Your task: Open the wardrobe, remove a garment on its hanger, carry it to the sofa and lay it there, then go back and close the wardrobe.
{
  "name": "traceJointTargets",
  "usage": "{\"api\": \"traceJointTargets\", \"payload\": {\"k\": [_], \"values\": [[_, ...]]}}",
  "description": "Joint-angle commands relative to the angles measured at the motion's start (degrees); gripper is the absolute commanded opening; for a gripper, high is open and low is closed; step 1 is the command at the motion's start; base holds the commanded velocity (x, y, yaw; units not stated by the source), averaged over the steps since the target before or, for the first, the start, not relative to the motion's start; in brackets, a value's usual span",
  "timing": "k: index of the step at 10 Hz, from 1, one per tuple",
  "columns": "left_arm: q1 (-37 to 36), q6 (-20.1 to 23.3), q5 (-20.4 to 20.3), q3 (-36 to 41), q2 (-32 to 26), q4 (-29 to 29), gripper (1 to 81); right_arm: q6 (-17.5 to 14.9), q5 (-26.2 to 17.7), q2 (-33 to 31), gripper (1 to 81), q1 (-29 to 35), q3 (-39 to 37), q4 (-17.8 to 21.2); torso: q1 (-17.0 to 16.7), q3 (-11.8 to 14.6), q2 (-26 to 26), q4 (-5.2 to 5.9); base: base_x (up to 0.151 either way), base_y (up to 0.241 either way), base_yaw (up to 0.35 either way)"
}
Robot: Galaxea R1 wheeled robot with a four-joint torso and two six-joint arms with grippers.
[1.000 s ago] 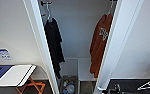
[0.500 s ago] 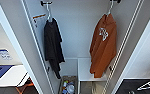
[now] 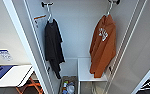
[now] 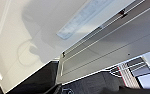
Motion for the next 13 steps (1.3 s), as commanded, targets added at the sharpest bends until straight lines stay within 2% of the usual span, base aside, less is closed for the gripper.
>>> {"api": "traceJointTargets", "payload": {"k": [1, 3, 5, 7, 13], "values": [[1.58, -3.42, -7.12, -4.83, -0.43, -6.48, 81.1, 16.18, -8.91, 0.89, 81.1, -1.11, -18.58, 4.07, 0.0, 0.0, 0.0, 0.0, 0.0, 0.0, 0.0], [4.22, -4.39, -7.48, -11.83, 4.11, -6.66, 81.1, 21.8, -9.08, 3.96, 81.1, -3.82, -30.41, 4.07, -0.09, 0.04, -0.07, 0.0, 0.0, 0.0, 0.0], [6.24, -4.75, -6.95, -20.36, 11.49, -6.49, 81.1, 23.93, -9.26, 7.13, 81.1, -6.98, -39.41, 4.16, -0.22, 0.09, -0.15, 0.0, 0.0, 0.0, 0.0], [7.66, -4.83, -6.08, -28.04, 17.85, -6.14, 81.1, 24.46, -8.91, 10.21, 81.1, -10.51, -47.09, 4.6, -0.24, 0.09, -0.15, 0.0, 0.0, 0.0, 0.0], [8.89, -4.75, 0.34, -43.34, 31.29, -5.7, 81.1, 23.76, -8.03, 23.31, 81.1, -23.77, -48.24, 3.63, -0.28, 0.09, -0.15, 0.0, 0.0, 0.0, 0.0]]}}
